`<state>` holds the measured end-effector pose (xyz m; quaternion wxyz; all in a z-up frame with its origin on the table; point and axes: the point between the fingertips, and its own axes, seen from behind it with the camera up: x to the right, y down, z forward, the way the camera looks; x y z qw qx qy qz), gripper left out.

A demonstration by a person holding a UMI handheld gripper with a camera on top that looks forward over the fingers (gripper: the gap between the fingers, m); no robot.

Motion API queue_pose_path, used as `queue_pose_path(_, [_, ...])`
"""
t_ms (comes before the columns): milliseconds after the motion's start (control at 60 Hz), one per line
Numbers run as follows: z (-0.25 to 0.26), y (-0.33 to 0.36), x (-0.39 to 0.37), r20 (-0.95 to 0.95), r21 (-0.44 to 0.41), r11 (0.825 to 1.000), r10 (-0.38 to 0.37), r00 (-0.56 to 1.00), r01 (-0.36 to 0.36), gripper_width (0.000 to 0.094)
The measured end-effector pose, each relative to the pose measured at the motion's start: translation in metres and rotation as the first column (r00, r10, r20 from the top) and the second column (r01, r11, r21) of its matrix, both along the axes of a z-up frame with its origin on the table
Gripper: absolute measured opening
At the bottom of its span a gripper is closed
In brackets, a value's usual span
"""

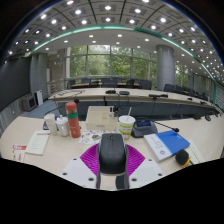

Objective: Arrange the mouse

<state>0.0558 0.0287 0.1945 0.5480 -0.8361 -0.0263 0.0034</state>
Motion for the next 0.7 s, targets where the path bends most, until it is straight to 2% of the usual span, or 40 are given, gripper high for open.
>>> queue_pose_path(183, [-0.098, 0.011, 0.099, 0.034, -0.132, 0.99, -0.048, 0.998, 0.052, 0.0312])
queue_pose_path(300, [-0.154, 0.01, 0.122, 0.027, -0.209, 0.977, -0.041, 0.999, 0.046, 0.0312])
queue_pose_path(433, [-0.193, 0.006, 0.129, -0.001, -0.268, 0.963, -0.038, 0.999, 0.036, 0.0322])
queue_pose_path(500, [-0.207, 0.001, 0.13, -0.015, -0.298, 0.954, -0.046, 0.999, 0.039, 0.0404])
queue_pose_path(533, [-0.202, 0.003, 0.131, -0.008, -0.277, 0.96, -0.043, 0.999, 0.039, 0.0438])
queue_pose_path(617, [-0.204, -0.002, 0.132, 0.022, -0.302, 0.953, -0.031, 0.999, 0.037, 0.0527])
queue_pose_path(683, [-0.199, -0.006, 0.13, 0.033, -0.306, 0.951, -0.025, 0.999, 0.034, 0.0874])
queue_pose_path(700, [-0.198, -0.008, 0.129, 0.03, -0.306, 0.951, -0.022, 0.999, 0.03, 0.0841])
